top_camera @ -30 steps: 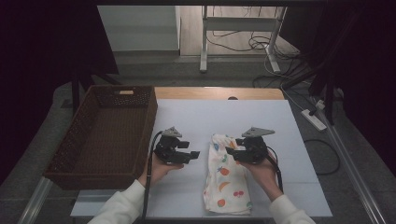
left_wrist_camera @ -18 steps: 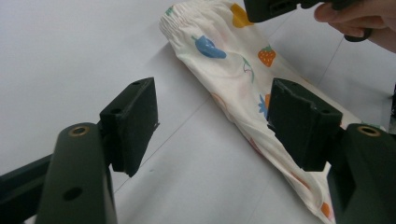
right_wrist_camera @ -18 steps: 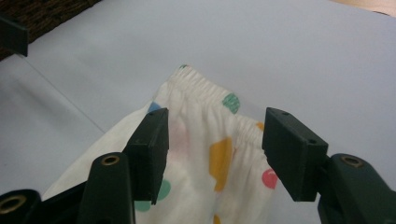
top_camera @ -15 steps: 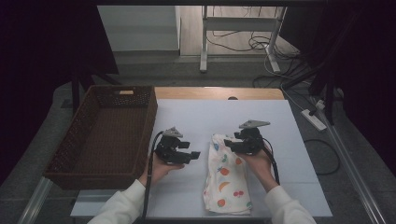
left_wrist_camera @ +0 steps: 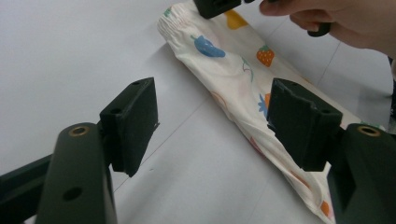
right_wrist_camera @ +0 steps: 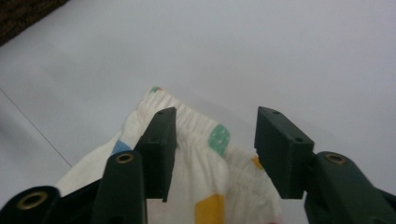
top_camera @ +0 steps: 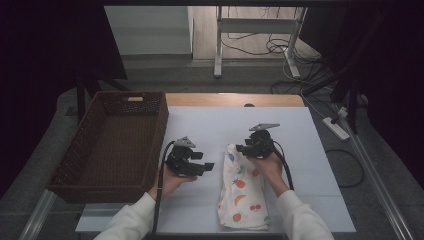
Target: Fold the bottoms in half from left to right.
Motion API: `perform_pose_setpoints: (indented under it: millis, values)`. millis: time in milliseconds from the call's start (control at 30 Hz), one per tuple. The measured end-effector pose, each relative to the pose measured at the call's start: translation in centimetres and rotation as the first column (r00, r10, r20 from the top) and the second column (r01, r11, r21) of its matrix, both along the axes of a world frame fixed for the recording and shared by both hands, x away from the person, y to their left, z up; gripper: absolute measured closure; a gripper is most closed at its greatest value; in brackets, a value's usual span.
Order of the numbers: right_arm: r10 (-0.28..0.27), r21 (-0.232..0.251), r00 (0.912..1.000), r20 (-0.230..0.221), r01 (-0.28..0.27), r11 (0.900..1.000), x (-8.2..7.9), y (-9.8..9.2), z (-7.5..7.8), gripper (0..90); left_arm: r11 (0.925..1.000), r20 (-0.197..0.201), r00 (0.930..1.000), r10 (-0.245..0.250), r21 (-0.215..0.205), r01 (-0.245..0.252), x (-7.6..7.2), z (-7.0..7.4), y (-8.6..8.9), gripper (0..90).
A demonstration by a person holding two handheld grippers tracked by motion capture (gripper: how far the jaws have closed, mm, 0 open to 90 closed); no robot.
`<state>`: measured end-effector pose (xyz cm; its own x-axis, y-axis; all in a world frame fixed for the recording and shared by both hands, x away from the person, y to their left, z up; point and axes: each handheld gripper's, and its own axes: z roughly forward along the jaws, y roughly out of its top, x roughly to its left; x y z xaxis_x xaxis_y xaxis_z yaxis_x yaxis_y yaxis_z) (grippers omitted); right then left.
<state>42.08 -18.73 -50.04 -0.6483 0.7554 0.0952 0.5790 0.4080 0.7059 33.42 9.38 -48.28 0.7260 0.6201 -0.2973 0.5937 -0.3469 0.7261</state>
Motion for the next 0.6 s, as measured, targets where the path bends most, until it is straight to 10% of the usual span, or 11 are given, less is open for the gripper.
perform_pose_setpoints:
  millis: [200, 600]
  values:
    - [0.038, -0.066, 0.9984, -0.042, -0.041, 0.997, -0.1, 0.7, -1.3, 64.4, 1.0, 0.0, 1.0, 0.001, -0.001, -0.001, 0.0, 0.0, 0.0, 32.3]
    - [0.075, -0.107, 0.9954, 0.06, -0.069, 0.992, -0.8, 0.8, -0.4, 79.4, 1.0, -0.001, 1.0, 0.0, 0.0, 0.0, 0.0, 0.0, 0.1, 32.3]
